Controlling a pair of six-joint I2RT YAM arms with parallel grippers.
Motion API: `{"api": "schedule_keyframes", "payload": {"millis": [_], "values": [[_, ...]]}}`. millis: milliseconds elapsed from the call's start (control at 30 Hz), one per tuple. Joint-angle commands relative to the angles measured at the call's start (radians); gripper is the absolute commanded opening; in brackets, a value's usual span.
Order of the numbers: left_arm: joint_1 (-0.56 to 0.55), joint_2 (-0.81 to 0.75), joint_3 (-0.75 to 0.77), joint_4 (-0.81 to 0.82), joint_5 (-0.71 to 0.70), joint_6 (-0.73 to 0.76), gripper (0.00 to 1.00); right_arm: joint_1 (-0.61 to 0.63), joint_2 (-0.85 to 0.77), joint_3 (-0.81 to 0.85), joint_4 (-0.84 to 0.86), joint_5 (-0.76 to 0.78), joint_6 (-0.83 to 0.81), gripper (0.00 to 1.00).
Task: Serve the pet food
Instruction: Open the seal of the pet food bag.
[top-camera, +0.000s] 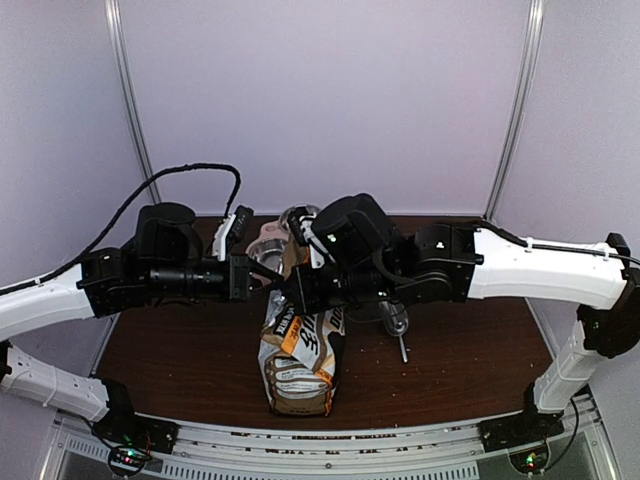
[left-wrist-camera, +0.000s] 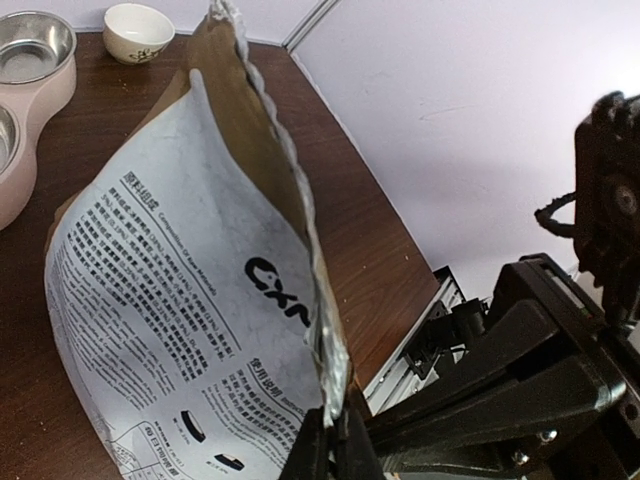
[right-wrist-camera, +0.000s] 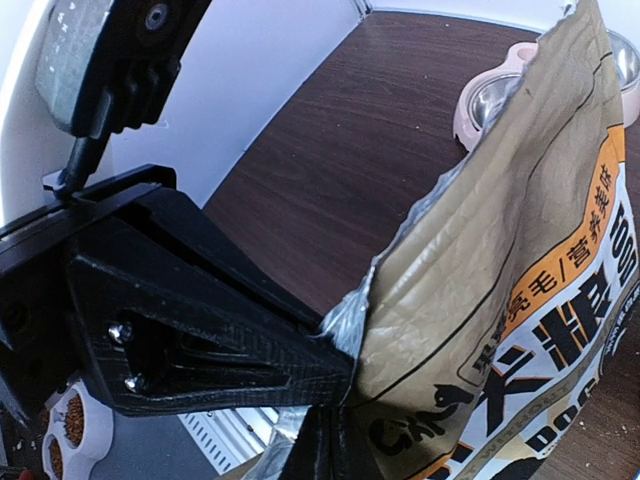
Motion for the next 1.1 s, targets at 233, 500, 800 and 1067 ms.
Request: {"api": "schedule_keyframes", "payload": {"millis": [233, 500, 800, 1067], "values": [[-0.007, -0.031, -0.022, 0.025, -0.031, 0.007, 0.00, 0.016, 0.131, 0.170, -0.383, 0.298, 0.014, 0.00], [-0.007, -0.036, -0.027, 0.009, -0.056, 0.003, 0.00, 0.016, 0.144, 0.185, -0.440, 0.350, 0.041, 0.00], [-0.007, -0.030, -0.024, -0.003, -0.069, -0.004, 0.00, 0.014, 0.140, 0.181, -0.445, 0.357, 0.049, 0.00], [-0.007, -0.055, -0.032, -0.005, -0.080, 0.001, 0.00, 0.008, 0.120, 0.170, -0.443, 0.351, 0.056, 0.00]]}}
